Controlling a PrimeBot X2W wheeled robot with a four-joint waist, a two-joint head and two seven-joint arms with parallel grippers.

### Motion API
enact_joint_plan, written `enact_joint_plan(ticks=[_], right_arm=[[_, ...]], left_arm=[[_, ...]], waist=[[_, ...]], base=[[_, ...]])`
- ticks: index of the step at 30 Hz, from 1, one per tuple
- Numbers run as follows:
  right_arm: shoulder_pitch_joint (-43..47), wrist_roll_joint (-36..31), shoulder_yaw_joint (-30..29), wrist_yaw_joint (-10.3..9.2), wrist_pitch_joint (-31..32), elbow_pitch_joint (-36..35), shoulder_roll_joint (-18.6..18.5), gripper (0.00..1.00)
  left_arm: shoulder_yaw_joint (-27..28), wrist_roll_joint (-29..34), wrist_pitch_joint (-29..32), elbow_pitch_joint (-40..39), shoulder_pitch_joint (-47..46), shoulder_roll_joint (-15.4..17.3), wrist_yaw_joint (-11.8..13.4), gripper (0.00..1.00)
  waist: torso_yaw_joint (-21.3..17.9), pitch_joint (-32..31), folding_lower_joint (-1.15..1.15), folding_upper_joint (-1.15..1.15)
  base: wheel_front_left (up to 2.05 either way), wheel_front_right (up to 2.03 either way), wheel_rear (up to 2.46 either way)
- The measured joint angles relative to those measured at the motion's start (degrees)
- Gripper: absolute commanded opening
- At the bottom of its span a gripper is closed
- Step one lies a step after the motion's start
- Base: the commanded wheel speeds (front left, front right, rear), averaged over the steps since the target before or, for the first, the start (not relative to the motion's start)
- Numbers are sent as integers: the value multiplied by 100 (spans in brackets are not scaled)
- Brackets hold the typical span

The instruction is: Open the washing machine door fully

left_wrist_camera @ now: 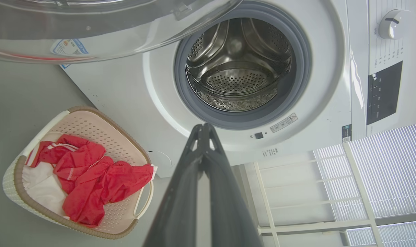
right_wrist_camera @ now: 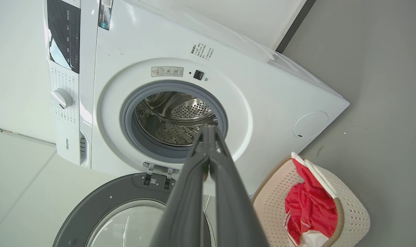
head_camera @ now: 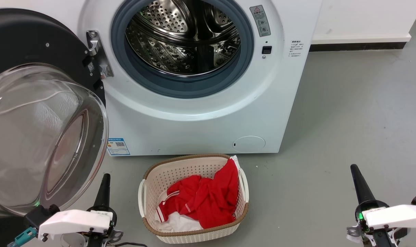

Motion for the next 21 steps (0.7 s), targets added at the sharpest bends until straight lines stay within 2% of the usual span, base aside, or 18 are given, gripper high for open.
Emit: enact_joint_plan(ticks=[21], right_arm=[[-183,1083,-65,-1,213,157,0,0]], left_arm=[[89,-1079,269,1,-100,-45,-94,0]], waist=[[-4,14,0,0]], base=[[0,0,0]])
